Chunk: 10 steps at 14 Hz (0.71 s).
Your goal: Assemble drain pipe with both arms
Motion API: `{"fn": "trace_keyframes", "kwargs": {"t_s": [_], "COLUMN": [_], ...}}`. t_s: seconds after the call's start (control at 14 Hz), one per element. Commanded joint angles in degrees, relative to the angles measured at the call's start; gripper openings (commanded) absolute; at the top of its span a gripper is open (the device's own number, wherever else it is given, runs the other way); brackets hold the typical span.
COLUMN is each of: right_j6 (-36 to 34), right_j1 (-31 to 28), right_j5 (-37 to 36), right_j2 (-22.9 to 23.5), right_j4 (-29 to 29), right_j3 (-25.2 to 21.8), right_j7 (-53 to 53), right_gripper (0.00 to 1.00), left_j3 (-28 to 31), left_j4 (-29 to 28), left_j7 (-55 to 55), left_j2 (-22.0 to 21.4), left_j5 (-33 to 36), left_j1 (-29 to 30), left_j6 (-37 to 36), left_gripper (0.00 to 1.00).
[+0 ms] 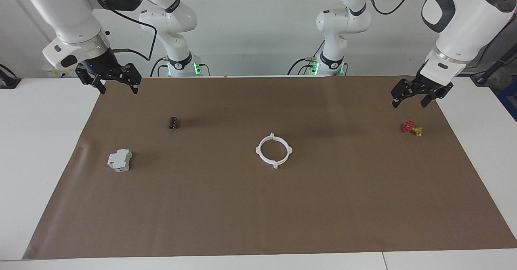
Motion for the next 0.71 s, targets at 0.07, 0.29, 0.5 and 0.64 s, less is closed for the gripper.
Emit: {"fn": "trace_keyframes", "kwargs": {"t_s": [0.07, 0.29, 0.5, 0.64], "right_j6": [0.3, 0.3, 0.3, 0.3], "right_j1": [-0.3, -0.3, -0.3, -0.3], "right_j5": [1.0, 1.0, 1.0, 1.0], "right_j2": [-0.1, -0.1, -0.1, -0.1], "right_j4": [0.0, 0.0, 0.0, 0.0], "right_j3": [0.2, 0.2, 0.2, 0.2], "right_j7": [0.6, 0.6, 0.6, 0.6], "right_gripper": [1.0, 1.0, 1.0, 1.0], "left_j3": [-1.6, -1.6, -1.6, -1.6], "left_j4": [-2.1, -2.0, -2.0, -2.0], "left_j7": [-1.9, -2.1, -2.3, -2.2], "left_j2": [-1.9, -1.9, -1.8, -1.8], "left_j5": [-0.6, -0.6, -0.6, -0.5], "left_j1": [-0.6, -0.5, -0.5, -0.5], "left_j6": [1.0, 1.1, 1.2, 1.1], "left_gripper": [1.0, 1.0, 1.0, 1.0]}}
